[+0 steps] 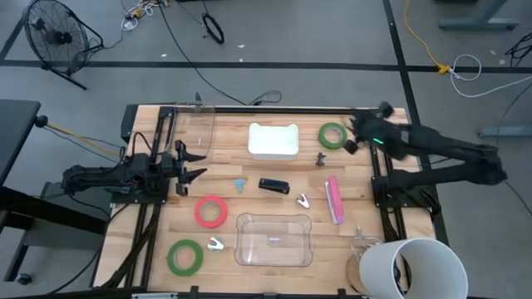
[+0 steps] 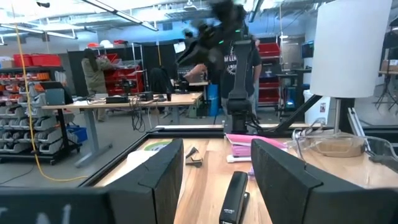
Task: Pick and place Stapler, Stapler remover, tape
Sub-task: Put the top green tape into the bottom transparent bin
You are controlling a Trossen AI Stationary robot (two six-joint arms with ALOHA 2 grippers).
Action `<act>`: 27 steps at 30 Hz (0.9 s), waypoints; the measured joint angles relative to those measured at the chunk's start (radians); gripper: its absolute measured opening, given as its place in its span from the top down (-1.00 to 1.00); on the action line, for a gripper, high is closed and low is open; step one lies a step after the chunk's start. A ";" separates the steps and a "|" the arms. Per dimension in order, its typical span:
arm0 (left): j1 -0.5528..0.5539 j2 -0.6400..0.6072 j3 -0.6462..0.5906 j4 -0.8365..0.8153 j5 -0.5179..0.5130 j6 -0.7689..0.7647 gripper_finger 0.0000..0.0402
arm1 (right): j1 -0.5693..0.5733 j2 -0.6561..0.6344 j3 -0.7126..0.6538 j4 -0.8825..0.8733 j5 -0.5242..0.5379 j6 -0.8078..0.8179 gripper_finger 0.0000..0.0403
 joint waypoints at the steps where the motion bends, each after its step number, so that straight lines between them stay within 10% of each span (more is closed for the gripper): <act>1: 0.000 0.000 0.000 -0.003 0.000 -0.001 0.04 | -0.053 0.052 0.009 0.003 -0.048 -0.017 0.68; 13: 0.000 0.000 0.000 -0.003 0.000 -0.034 0.04 | -0.309 0.522 0.013 0.198 -0.471 -0.039 0.68; 27: 0.000 0.000 0.000 -0.004 0.000 -0.035 0.04 | -0.354 0.734 0.012 0.200 -0.490 0.028 0.51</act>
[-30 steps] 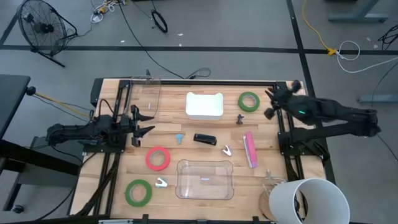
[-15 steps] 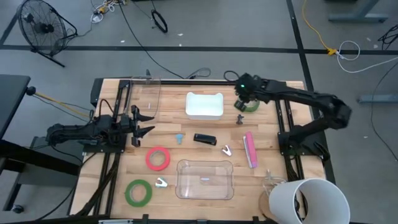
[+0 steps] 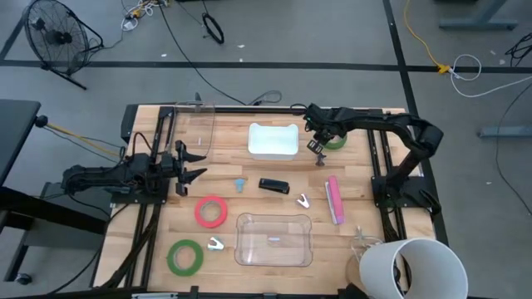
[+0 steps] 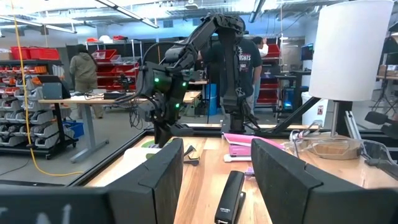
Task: Pick and place Stapler, Stapler remover, tape
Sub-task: Put the top green tape into the bottom transparent bin
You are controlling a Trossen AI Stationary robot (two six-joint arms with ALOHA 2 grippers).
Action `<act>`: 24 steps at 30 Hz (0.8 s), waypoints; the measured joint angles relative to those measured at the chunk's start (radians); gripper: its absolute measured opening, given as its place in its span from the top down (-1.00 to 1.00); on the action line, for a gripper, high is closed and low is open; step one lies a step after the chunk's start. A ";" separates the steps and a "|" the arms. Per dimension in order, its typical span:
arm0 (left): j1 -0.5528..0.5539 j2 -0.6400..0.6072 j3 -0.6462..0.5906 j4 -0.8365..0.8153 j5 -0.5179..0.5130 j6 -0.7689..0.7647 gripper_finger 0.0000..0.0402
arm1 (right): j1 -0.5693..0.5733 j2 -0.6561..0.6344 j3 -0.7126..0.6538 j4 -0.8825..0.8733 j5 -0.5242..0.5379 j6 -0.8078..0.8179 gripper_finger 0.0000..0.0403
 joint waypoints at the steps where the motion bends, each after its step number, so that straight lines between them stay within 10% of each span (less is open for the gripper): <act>1: 0.000 0.000 0.000 0.000 0.000 0.000 0.04 | 0.000 0.000 0.000 -0.003 0.000 0.001 0.45; 12: 0.000 0.000 0.000 -0.001 0.000 -0.002 0.04 | 0.000 0.000 0.000 -0.028 0.041 0.032 -0.21; 24: 0.000 0.000 0.000 -0.005 0.000 -0.002 0.04 | -0.005 0.000 -0.103 0.024 0.022 0.059 -0.29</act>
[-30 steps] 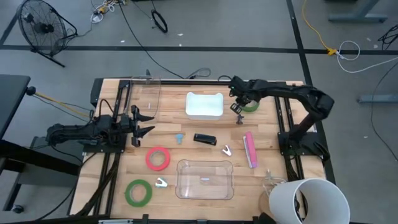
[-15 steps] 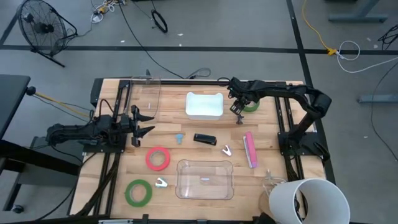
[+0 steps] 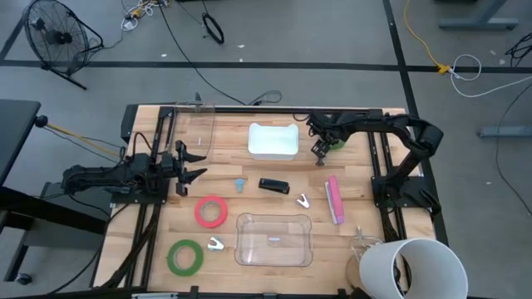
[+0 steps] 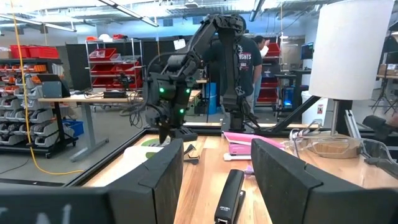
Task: Pick and place Stapler, Stapler remover, tape
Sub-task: Put the top green tape into the bottom transparent bin
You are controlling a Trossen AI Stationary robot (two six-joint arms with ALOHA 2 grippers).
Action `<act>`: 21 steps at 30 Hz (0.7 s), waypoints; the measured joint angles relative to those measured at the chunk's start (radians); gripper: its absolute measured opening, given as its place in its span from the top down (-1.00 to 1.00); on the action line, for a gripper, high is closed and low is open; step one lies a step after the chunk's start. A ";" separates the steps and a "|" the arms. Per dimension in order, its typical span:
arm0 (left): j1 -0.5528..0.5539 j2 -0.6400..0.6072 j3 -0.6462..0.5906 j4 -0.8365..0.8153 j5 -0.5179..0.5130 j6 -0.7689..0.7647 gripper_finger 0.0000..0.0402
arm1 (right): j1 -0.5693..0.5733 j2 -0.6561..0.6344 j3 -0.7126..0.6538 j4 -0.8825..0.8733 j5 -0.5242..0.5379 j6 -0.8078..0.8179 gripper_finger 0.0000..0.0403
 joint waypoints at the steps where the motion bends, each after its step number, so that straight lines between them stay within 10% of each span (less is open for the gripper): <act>1: 0.000 0.000 0.000 0.000 0.000 0.000 0.04 | 0.000 0.000 -0.017 0.017 0.005 -0.004 -0.29; 13: 0.000 0.000 0.000 0.000 0.000 0.000 0.04 | 0.000 -0.007 -0.137 0.142 -0.008 -0.029 -0.20; 21: 0.000 0.000 0.000 0.000 0.000 -0.017 0.04 | -0.001 -0.006 -0.140 0.140 -0.066 -0.038 0.67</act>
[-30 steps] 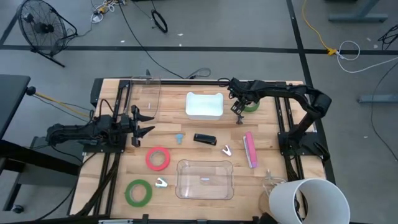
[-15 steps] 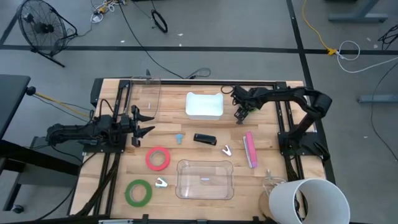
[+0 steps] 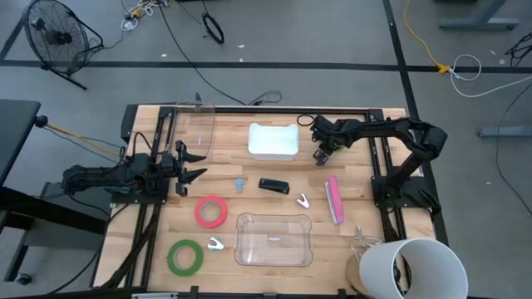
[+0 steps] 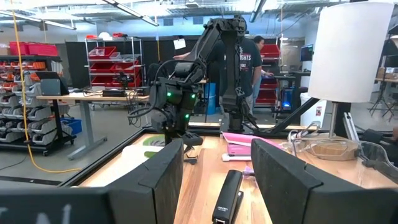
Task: Pick and place Stapler, Stapler remover, tape
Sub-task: Put the top green tape into the bottom transparent bin
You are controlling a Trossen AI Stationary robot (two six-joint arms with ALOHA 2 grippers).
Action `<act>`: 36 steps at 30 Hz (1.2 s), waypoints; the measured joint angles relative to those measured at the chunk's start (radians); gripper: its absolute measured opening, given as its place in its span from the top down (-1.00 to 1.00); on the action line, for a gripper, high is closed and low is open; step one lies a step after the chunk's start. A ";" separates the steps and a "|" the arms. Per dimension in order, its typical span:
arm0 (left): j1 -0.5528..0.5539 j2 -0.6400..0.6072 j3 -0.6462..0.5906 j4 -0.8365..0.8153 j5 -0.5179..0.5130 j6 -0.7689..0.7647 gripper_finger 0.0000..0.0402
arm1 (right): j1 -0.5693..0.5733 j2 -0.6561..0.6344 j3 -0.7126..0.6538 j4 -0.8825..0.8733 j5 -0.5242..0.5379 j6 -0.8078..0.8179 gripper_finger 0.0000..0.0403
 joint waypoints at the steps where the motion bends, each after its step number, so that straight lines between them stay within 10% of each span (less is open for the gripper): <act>1: 0.000 0.000 0.000 0.000 0.000 0.000 0.04 | 0.001 0.000 0.000 -0.001 0.001 -0.005 0.69; 20: 0.000 0.000 0.000 -0.002 0.000 0.000 0.04 | 0.082 -0.017 0.349 -0.436 0.012 -0.011 0.69; 36: 0.000 0.000 0.000 0.000 -0.004 0.000 0.04 | 0.593 -0.019 0.815 -0.804 -0.078 0.303 0.69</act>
